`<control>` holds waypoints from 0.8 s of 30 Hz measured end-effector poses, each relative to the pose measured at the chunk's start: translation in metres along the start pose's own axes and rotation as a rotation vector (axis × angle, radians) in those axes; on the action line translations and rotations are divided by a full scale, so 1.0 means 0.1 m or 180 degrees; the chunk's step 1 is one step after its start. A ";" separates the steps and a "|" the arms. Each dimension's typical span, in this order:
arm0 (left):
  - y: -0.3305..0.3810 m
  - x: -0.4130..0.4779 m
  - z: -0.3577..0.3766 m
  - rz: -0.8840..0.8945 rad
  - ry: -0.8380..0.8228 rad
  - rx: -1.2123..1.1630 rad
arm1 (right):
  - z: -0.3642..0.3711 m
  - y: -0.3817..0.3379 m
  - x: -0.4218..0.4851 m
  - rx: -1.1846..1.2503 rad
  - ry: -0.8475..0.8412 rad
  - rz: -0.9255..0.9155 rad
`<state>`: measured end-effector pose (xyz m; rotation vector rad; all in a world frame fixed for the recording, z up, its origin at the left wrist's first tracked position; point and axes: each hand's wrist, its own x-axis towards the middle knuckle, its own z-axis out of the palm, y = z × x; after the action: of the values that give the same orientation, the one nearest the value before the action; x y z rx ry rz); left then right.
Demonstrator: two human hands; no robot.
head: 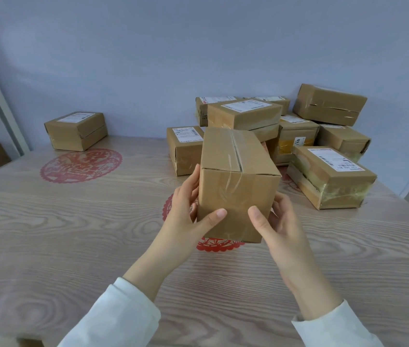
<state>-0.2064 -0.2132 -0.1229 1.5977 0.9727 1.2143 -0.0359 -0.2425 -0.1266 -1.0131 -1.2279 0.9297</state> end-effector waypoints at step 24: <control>-0.09 -0.09 0.07 -0.0368 0.0040 -0.0666 | 0.04 0.27 -0.08 -0.0165 -0.0069 -0.0028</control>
<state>-0.2023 -0.2203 -0.1352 1.3539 0.9017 1.2054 -0.0411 -0.2421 -0.1541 -1.0401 -1.2794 0.9079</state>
